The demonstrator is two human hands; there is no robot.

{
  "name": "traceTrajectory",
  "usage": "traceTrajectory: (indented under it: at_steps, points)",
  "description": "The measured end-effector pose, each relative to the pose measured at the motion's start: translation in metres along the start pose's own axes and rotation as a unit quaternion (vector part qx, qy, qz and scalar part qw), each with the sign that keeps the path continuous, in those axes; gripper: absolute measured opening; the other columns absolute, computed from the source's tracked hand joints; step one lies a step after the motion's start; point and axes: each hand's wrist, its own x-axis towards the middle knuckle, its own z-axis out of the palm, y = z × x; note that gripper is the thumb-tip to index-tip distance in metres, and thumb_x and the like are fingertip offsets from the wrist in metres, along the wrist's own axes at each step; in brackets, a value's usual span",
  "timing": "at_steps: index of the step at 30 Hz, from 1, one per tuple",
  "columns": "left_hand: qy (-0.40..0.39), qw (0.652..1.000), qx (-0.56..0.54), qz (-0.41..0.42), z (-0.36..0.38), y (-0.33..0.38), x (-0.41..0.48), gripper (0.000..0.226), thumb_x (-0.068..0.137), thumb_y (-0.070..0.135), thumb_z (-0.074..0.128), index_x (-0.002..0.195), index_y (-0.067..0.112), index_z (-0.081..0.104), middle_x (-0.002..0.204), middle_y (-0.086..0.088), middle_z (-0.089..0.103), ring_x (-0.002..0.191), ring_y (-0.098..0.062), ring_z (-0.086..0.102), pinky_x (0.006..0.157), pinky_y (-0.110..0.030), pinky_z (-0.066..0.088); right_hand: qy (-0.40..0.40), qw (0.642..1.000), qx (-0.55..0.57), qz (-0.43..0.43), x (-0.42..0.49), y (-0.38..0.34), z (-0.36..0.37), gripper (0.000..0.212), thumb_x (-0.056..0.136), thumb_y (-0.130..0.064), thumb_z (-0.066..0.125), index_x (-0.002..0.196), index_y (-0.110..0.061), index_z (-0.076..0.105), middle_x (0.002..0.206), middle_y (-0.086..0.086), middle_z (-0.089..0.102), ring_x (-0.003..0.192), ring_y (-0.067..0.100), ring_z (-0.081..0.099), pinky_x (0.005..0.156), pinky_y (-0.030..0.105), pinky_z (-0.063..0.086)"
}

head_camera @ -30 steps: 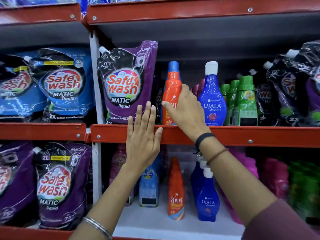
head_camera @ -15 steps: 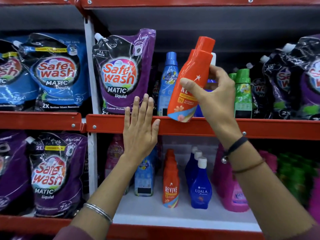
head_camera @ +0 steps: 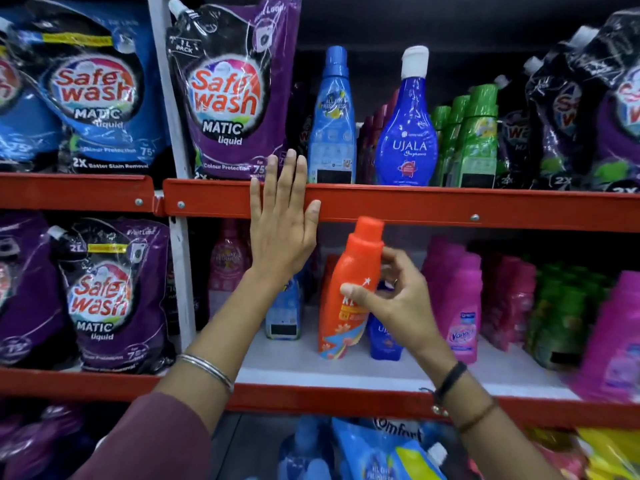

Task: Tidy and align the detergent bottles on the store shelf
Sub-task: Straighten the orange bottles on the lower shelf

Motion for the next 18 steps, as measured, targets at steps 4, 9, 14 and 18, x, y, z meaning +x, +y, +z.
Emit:
traceTrajectory:
  at_steps: [4,9,14,18]
  points:
    - [0.008,1.0,-0.001,0.005,0.001,-0.002,-0.001,0.058,0.1,0.036,0.03,0.152,0.014,0.017,0.161,-0.005,0.019,0.149,-0.025,0.008,0.12,-0.042,-0.005,-0.026,0.997,-0.038,0.056,-0.016,0.042,0.013,0.058,0.064,-0.023,0.086,0.111,-0.027,0.053,0.105,-0.01,0.067,0.089,-0.005,0.066,0.08,0.026,0.057]
    - [0.016,1.0,-0.009,0.013,0.002,-0.002,-0.001,0.058,0.1,0.032,0.033,0.152,0.015,0.017,0.161,-0.005,0.02,0.149,-0.025,0.009,0.119,-0.044,-0.005,-0.04,0.989,-0.089,0.113,-0.02,0.083,0.029,0.062,0.066,-0.03,0.083,0.117,-0.027,0.046,0.119,0.002,0.063,0.107,0.017,0.062,0.094,0.042,0.053]
    - [0.018,1.0,-0.012,0.014,0.004,-0.003,0.0,0.057,0.1,0.033,0.032,0.152,0.014,0.018,0.16,-0.005,0.021,0.149,-0.026,0.01,0.119,-0.045,-0.004,-0.049,0.983,-0.098,0.15,-0.023,0.109,0.036,0.068,0.066,-0.026,0.083,0.122,-0.022,0.045,0.123,0.007,0.061,0.111,0.024,0.061,0.095,0.042,0.052]
    - [0.024,1.0,-0.006,0.016,0.005,-0.003,0.0,0.056,0.1,0.033,0.032,0.152,0.014,0.02,0.16,-0.005,0.023,0.149,-0.027,0.011,0.119,-0.045,-0.004,-0.054,0.982,-0.091,0.158,-0.024,0.115,0.04,0.071,0.067,-0.026,0.083,0.126,-0.019,0.043,0.126,0.006,0.06,0.11,0.023,0.062,0.094,0.039,0.053]
